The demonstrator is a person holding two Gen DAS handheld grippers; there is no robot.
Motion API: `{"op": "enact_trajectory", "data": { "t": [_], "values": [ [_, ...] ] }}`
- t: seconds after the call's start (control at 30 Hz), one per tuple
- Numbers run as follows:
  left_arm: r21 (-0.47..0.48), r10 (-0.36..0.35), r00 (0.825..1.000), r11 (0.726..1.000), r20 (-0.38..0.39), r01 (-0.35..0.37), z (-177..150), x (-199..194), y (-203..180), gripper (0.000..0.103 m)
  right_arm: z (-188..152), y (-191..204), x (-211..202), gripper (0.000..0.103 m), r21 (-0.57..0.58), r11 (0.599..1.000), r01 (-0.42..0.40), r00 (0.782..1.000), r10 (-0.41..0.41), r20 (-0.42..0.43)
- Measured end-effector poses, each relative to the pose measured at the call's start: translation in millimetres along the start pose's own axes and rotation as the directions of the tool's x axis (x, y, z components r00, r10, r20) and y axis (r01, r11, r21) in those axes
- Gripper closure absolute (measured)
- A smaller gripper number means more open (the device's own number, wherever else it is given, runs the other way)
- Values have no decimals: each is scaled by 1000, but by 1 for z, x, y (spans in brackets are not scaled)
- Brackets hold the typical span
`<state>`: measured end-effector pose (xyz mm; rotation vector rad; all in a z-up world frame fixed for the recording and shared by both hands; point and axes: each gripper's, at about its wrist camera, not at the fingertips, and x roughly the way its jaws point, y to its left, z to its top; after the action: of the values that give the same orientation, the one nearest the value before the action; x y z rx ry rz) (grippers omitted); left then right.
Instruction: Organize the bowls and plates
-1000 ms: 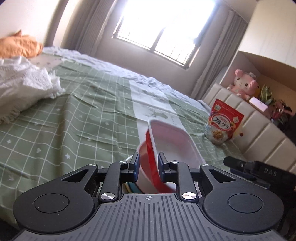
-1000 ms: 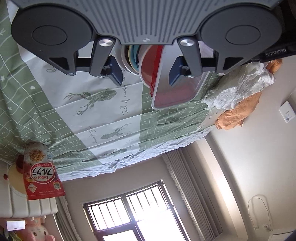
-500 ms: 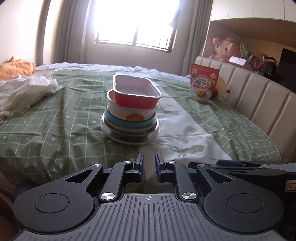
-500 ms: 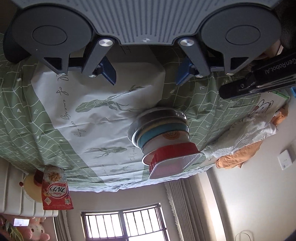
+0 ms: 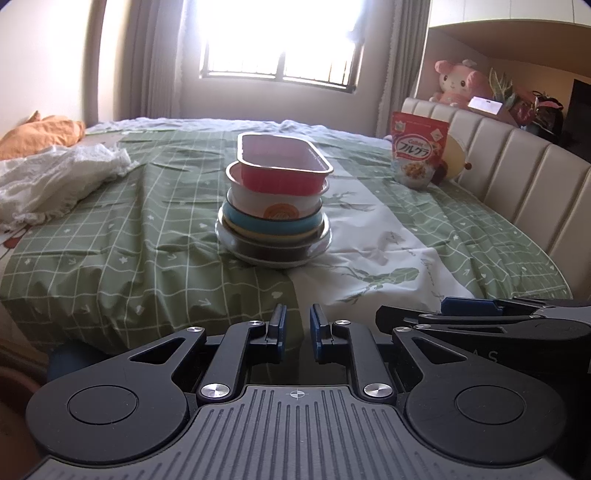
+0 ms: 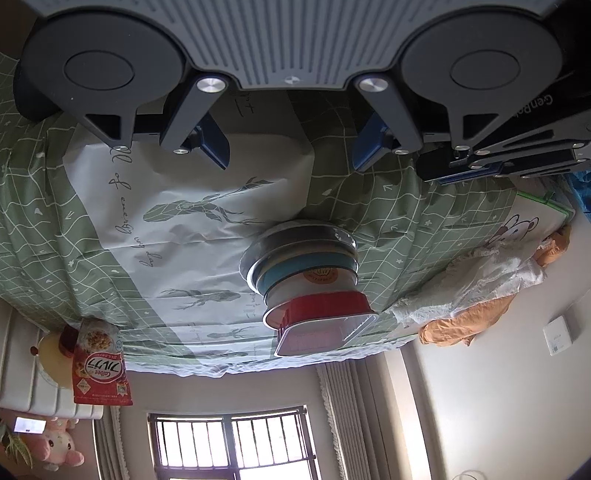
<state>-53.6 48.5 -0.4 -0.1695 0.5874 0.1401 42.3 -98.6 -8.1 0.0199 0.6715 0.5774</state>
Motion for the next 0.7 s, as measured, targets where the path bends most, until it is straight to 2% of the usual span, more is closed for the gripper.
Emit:
{"op": "enact_trajectory", "data": {
  "t": [0.7],
  "values": [
    [3,2,1000,1000,-6,-2,-1,2,-2,87,-1,-4,6,29,13,1000,-11,1000,11,-18]
  ]
}}
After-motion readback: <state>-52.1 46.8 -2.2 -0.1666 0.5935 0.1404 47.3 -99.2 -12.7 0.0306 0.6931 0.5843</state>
